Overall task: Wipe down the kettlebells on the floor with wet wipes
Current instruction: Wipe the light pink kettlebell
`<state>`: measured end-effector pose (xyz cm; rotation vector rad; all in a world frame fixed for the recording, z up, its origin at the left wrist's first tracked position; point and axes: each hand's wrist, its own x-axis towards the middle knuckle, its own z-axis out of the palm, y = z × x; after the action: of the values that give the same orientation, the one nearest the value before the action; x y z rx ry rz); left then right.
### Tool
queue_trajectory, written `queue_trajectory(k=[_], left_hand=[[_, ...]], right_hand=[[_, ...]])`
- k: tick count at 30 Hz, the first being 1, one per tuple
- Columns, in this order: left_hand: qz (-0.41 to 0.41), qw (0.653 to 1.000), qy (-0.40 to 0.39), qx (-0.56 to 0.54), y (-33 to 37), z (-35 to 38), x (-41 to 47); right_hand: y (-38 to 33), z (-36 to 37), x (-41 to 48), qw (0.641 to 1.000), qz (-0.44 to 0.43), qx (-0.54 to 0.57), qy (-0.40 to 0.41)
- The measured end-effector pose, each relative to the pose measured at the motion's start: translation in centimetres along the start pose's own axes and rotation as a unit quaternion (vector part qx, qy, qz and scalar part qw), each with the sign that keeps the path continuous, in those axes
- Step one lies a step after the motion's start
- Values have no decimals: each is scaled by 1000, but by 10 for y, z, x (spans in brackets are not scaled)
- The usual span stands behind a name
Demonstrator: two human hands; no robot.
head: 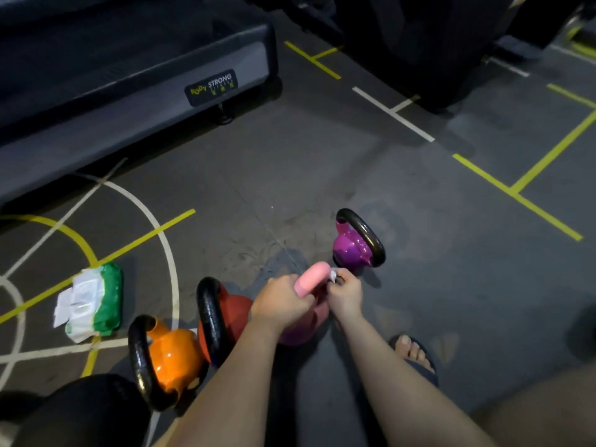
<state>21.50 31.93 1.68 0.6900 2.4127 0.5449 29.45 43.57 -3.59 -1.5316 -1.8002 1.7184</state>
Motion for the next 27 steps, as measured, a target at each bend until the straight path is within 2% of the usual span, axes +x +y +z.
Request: queue_trajectory(k=[2,5,6,11,16,20,24,27], left_hand=[[-2,1000,2,0,0,-2,0],[-8,1000,-1,1,2,-3,-1],[-10,1000,-2,1,2,-2,-1],[-12,1000,-1,18,6,-2,-4],[-16,999,1,28,9,-3,-7],[-18,999,7,29,11,-3,-8],[-24,999,1,36,11,-4,-7],[-25,999,1,37,11,-4,-8]], right_hand=[[0,0,-5,996,10,82,-38],[9,-6,-9,969,111,201,-89],[12,-6,-10,962,120,225,-92],[-6,-1,-8,950,28,309,-47],[-14,0,-6,955,3,295,-7],[13,-4,-4,976,49,206,-55],[3,-3,-10,949,16,313,-23],[0,-6,-12,949,-3,313,-30]])
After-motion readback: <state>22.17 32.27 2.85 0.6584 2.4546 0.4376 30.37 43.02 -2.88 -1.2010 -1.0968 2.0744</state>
